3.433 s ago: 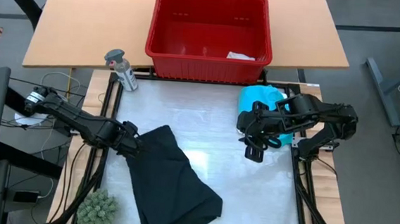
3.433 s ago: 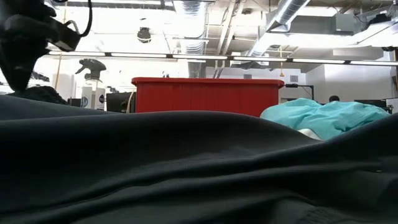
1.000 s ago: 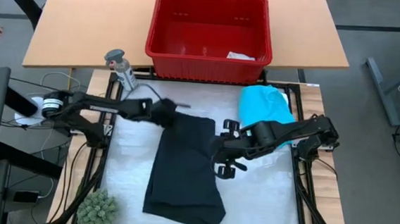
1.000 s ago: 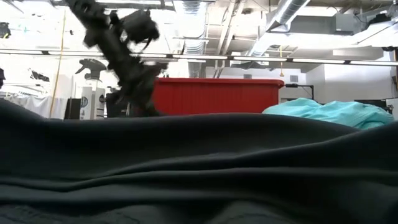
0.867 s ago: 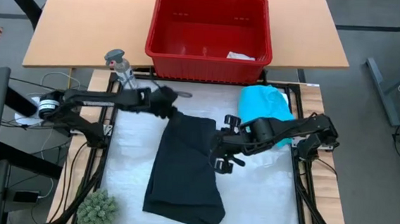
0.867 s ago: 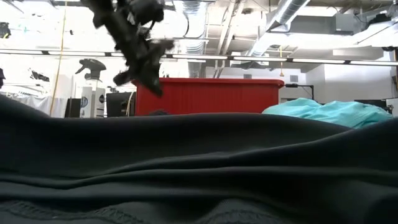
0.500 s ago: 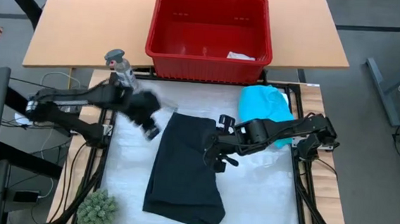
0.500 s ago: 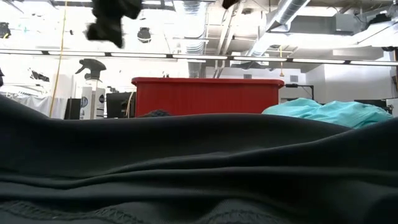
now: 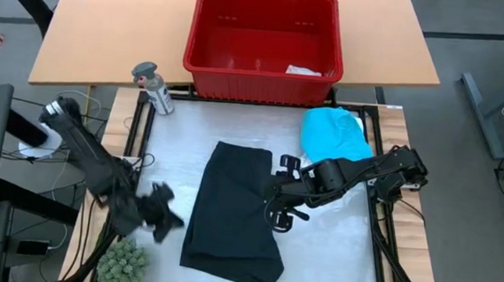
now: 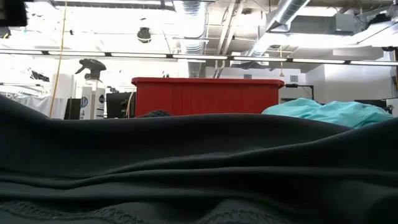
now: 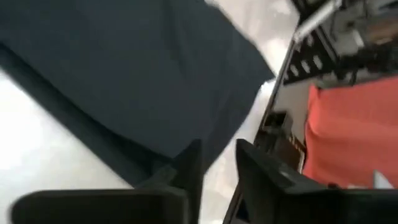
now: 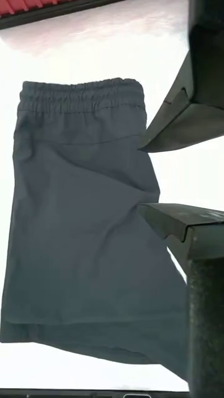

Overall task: Fold Laundry from Bin
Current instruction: Fold the black shorts

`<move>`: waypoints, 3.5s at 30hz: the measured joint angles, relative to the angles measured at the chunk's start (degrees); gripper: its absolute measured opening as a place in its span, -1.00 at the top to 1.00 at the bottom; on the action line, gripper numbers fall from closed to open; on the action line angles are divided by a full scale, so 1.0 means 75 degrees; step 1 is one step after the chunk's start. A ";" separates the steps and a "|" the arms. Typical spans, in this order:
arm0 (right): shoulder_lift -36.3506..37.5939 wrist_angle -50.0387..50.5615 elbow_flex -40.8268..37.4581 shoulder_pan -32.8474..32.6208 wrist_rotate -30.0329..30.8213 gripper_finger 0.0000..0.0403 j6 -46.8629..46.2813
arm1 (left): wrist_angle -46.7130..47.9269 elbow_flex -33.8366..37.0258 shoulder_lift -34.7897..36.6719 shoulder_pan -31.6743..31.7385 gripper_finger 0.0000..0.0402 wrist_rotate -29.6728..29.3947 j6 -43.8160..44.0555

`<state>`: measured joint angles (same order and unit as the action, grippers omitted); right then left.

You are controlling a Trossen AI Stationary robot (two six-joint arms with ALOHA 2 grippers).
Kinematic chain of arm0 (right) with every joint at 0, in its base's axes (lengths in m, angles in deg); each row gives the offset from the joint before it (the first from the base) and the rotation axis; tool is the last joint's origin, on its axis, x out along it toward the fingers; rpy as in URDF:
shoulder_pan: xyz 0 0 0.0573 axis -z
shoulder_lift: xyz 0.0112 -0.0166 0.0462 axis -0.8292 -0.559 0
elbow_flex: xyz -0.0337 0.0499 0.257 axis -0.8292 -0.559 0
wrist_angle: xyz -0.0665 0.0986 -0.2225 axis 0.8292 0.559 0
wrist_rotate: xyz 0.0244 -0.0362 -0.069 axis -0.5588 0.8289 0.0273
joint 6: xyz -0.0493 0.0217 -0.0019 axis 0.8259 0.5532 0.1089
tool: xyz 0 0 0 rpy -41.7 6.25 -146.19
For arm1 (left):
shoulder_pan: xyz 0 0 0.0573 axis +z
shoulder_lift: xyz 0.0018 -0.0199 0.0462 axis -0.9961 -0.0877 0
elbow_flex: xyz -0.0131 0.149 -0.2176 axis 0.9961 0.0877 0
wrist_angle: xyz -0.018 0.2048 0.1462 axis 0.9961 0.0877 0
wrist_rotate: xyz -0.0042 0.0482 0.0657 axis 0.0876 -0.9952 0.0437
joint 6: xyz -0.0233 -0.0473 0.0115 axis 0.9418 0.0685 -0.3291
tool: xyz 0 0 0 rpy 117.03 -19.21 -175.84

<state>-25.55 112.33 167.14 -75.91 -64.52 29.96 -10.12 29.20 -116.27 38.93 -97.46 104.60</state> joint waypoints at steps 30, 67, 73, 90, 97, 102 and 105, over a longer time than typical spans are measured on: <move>0.0000 0.0141 0.0000 -0.0033 -0.0399 0.18 -0.0506 | -0.1424 -0.0302 -0.3873 -0.0686 0.09 0.0404 -0.0897; 0.0003 0.0371 0.0000 -0.0044 -0.0388 0.18 -0.0476 | -0.1776 -0.0076 -0.3911 -0.0782 0.11 -0.0417 -0.0950; 0.0003 0.0371 0.0000 -0.0029 -0.0385 0.18 -0.0453 | -0.1867 -0.0068 -0.3911 -0.0693 0.41 -0.0385 -0.1525; -0.0130 -0.0915 -0.0170 0.0143 -0.0050 0.20 -0.0703 | -0.2498 -0.0068 -0.3662 -0.0097 1.00 0.2741 -0.0808; -0.0151 -0.5424 -0.1899 0.0836 -0.1139 0.42 0.0305 | -0.2461 -0.0068 -0.3442 0.0020 1.00 0.1872 -0.0751; -0.0510 -0.8403 -0.2836 0.1760 -0.1460 0.77 0.0598 | -0.2475 -0.0068 -0.3442 0.0185 1.00 0.1859 -0.1127; -0.1136 -0.8805 -0.2836 0.2326 -0.2079 0.92 0.0470 | -0.2427 -0.0068 -0.3442 0.0243 1.00 0.1854 -0.1261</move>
<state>-34.07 46.29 145.88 -58.47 -80.11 33.49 -28.32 28.69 -142.08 40.76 -83.56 95.15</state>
